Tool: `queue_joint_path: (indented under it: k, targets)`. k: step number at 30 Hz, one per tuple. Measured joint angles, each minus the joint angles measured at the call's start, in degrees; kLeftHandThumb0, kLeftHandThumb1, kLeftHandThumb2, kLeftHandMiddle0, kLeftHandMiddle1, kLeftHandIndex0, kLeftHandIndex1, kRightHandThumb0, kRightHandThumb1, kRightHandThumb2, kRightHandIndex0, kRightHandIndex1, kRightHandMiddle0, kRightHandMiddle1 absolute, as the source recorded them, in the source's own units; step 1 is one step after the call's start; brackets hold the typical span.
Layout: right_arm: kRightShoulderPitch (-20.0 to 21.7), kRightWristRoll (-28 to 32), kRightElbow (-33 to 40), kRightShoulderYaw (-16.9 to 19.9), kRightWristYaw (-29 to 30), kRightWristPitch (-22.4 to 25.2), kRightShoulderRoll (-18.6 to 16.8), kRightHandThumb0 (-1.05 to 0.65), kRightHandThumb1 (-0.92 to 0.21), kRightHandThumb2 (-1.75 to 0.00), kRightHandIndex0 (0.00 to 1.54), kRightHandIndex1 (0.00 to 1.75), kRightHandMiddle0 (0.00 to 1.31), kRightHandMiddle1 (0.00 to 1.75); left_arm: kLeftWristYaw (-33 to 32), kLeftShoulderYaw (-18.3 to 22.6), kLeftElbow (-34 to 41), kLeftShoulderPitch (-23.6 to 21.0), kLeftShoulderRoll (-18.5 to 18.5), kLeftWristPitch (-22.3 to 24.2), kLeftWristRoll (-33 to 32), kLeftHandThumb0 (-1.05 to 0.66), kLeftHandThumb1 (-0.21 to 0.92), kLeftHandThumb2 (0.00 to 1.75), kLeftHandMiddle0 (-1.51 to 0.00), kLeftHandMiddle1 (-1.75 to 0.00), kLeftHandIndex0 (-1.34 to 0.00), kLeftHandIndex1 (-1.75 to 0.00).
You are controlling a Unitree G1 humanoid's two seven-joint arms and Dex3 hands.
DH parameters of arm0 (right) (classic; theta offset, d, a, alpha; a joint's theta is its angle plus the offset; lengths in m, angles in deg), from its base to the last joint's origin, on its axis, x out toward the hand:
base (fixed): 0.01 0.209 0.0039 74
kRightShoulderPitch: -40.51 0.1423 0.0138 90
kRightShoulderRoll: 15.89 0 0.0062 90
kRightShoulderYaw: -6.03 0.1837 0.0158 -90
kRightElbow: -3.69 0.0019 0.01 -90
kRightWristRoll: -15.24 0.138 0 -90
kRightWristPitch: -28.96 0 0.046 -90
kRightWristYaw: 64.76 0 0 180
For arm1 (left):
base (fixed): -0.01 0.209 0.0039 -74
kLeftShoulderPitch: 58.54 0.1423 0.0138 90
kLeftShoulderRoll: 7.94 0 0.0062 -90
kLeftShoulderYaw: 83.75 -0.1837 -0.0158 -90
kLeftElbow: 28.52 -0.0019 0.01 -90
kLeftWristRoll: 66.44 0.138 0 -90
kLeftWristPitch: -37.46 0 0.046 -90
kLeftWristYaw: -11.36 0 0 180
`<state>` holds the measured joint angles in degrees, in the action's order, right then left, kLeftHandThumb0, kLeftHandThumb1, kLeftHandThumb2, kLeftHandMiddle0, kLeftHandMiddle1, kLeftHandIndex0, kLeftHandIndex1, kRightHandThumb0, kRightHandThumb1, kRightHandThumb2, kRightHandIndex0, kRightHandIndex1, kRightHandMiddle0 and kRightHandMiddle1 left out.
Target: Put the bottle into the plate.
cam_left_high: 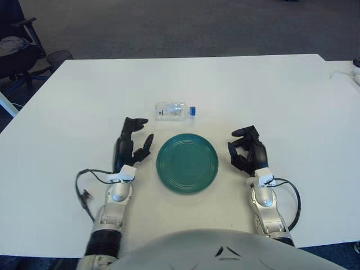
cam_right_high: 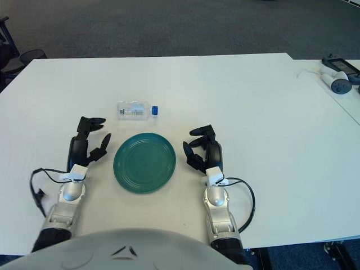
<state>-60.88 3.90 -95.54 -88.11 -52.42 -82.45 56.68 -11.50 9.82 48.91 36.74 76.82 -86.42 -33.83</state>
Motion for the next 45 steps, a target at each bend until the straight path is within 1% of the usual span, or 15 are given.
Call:
queue_joint_path:
  k: [2, 4, 7, 10, 12, 15, 19, 24, 26, 29, 33, 35, 37, 41, 45]
  targets:
    - [0.57, -0.09, -0.35, 0.01, -0.01, 0.62, -0.07, 0.00, -0.80, -0.57, 0.49, 1.48, 0.21, 1.58, -1.36, 0.23, -0.05, -3.20, 3.21, 0.10, 3.42, -0.80, 0.92, 0.25, -0.19, -0.07, 0.00, -0.68]
    - [1.15, -0.19, -0.68, -0.05, -0.11, 1.32, -0.13, 0.00, -0.81, -0.55, 0.49, 1.47, 0.21, 1.58, -2.08, 0.50, 0.10, -6.82, 6.08, 0.48, 5.53, -0.84, 0.92, 0.29, -0.15, -0.04, 0.00, -0.61]
    - [1.62, -0.37, -1.05, -0.13, -0.21, 1.98, -0.32, 0.00, -0.82, -0.54, 0.49, 1.46, 0.21, 1.58, -2.30, 0.46, 0.78, -13.26, 9.98, 1.88, 8.43, -0.87, 0.92, 0.31, -0.09, -0.01, 0.00, -0.53]
    - [1.91, -0.22, -1.22, -0.12, -0.46, 2.11, -0.62, 0.00, -0.82, -0.53, 0.48, 1.47, 0.22, 1.58, -2.33, -0.71, 2.05, -18.90, 12.33, 3.12, 10.88, -0.91, 0.92, 0.30, -0.05, 0.00, 0.00, -0.49]
    - [2.20, 0.15, -1.45, -0.07, -0.85, 2.13, -0.80, 0.00, -0.82, -0.53, 0.48, 1.47, 0.22, 1.57, -2.65, -1.93, 2.65, -21.91, 12.98, 3.87, 12.15, -0.93, 0.92, 0.29, -0.03, 0.00, 0.00, -0.48]
    - [2.57, 0.57, -1.76, 0.11, -0.98, 2.13, -1.11, 0.00, -0.82, -0.53, 0.48, 1.48, 0.22, 1.56, -2.74, -4.39, 2.60, -25.16, 12.89, 4.62, 13.41, -0.94, 0.92, 0.28, -0.01, 0.00, 0.00, -0.46]
    - [3.13, 0.72, -2.30, 0.38, -0.61, 2.13, -1.54, 0.00, -0.82, -0.53, 0.48, 1.49, 0.22, 1.55, -1.54, -8.51, 0.17, -27.63, 12.83, 4.43, 14.55, -0.96, 0.92, 0.28, 0.00, 0.00, 0.00, -0.44]
    - [3.46, 0.70, -2.66, 0.48, -0.13, 2.19, -1.60, 0.00, -0.82, -0.53, 0.48, 1.47, 0.22, 1.58, 1.88, -12.43, -3.82, -30.39, 13.49, 5.67, 15.77, -0.98, 0.92, 0.36, 0.00, 0.00, 0.00, -0.42]
    - [3.51, 0.69, -2.74, 0.54, 0.03, 2.19, -1.60, 0.00, -0.82, -0.53, 0.48, 1.46, 0.22, 1.58, 5.12, -14.28, -5.35, -32.03, 14.13, 6.46, 15.99, -0.98, 0.92, 0.39, 0.00, 0.00, 0.00, -0.42]
    - [3.67, 0.67, -2.94, 0.63, 0.30, 2.19, -1.54, 0.00, -0.82, -0.52, 0.48, 1.46, 0.22, 1.59, 11.65, -17.89, -8.62, -35.93, 14.55, 7.74, 16.50, -0.98, 0.92, 0.41, 0.00, 0.00, 0.00, -0.42]
    - [4.30, 0.59, -3.57, 0.58, 0.40, 2.17, -1.55, 0.00, -0.82, -0.52, 0.48, 1.45, 0.22, 1.59, 20.32, -22.46, -13.47, -41.56, 14.18, 8.42, 16.61, -0.97, 0.92, 0.43, 0.00, 0.00, 0.00, -0.39]
    - [4.67, 0.42, -3.94, 0.45, 0.54, 2.17, -1.56, 0.00, -0.85, -0.47, 0.48, 1.43, 0.22, 1.59, 25.11, -24.88, -16.34, -44.76, 13.77, 8.28, 16.51, -0.97, 0.92, 0.45, 0.00, 0.00, 0.00, -0.36]
    - [5.05, 0.05, -4.27, 0.34, 0.92, 2.16, -1.57, 0.00, -0.86, -0.45, 0.48, 1.41, 0.23, 1.60, 28.96, -27.16, -19.60, -47.89, 13.13, 7.87, 16.36, -0.97, 0.92, 0.47, 0.00, 0.00, 0.00, -0.34]
    - [5.34, -0.59, -4.45, 0.18, 1.21, 2.17, -1.58, 0.00, -0.88, -0.42, 0.47, 1.40, 0.23, 1.60, 33.12, -30.41, -25.24, -52.69, 10.86, 7.30, 16.11, -0.97, 0.92, 0.53, -0.01, 0.00, 0.00, -0.30]
    - [5.53, -0.62, -4.67, 0.18, 1.23, 2.17, -1.59, 0.00, -0.85, -0.46, 0.48, 1.45, 0.23, 1.55, 37.49, -33.92, -33.10, -56.96, 7.73, 6.41, 15.62, -0.98, 0.92, 0.57, -0.06, -0.02, 0.00, -0.27]
